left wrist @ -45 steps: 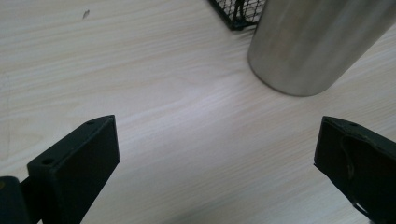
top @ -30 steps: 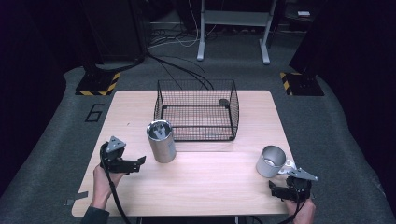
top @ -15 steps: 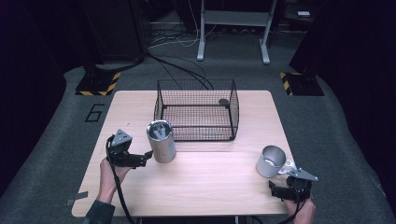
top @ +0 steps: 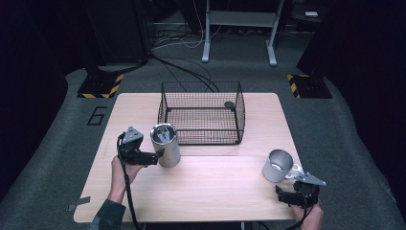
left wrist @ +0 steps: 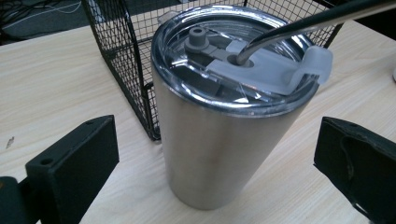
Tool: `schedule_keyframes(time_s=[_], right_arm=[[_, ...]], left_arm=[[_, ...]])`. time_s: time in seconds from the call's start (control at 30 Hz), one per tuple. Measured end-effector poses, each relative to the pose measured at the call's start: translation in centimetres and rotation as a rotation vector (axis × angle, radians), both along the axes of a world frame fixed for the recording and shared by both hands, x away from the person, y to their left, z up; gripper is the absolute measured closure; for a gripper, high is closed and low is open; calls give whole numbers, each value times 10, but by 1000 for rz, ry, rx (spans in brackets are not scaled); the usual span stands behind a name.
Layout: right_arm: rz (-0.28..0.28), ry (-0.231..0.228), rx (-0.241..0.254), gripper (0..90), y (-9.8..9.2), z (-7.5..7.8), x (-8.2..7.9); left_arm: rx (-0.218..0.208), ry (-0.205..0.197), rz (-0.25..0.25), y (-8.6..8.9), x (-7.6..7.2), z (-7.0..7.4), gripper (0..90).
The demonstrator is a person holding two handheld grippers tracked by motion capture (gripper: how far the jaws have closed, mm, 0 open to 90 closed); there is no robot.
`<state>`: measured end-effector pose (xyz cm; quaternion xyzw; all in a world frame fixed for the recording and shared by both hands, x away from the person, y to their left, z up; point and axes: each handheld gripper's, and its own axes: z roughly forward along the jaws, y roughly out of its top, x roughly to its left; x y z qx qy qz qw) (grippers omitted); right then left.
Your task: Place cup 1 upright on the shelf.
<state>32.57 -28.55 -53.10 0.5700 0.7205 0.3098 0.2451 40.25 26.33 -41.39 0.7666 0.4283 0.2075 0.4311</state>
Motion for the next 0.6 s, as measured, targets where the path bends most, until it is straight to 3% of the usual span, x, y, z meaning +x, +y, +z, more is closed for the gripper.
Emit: schedule_keyframes(time_s=[0.6], right_arm=[[-1, -1, 0, 1, 0, 0, 0]], left_arm=[[-21, 6, -4, -18, 18, -3, 0]])
